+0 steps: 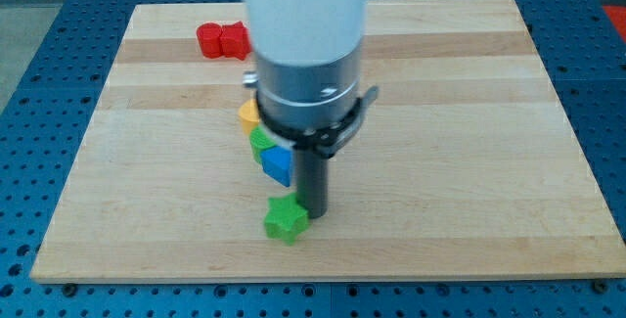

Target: Place the green star horizontal to the green circle

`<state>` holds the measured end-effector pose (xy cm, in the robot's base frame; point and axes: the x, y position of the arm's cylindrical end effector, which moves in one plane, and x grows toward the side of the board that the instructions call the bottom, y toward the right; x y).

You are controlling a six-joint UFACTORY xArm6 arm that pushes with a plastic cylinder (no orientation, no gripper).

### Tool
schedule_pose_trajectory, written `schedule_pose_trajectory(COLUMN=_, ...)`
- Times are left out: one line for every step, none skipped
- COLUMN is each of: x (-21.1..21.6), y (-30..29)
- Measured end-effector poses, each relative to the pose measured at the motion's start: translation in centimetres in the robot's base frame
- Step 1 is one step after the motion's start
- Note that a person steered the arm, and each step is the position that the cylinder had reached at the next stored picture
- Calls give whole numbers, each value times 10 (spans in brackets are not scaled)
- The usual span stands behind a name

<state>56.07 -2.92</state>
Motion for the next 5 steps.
schedule_pose_trajectory(x=16, y=-9)
schedule_pose_trajectory(x=40, y=21)
schedule_pose_trajectory(x=56, y=25)
schedule_pose_trajectory(x=46, y=-18)
schedule_pose_trajectory(x=10, y=-72)
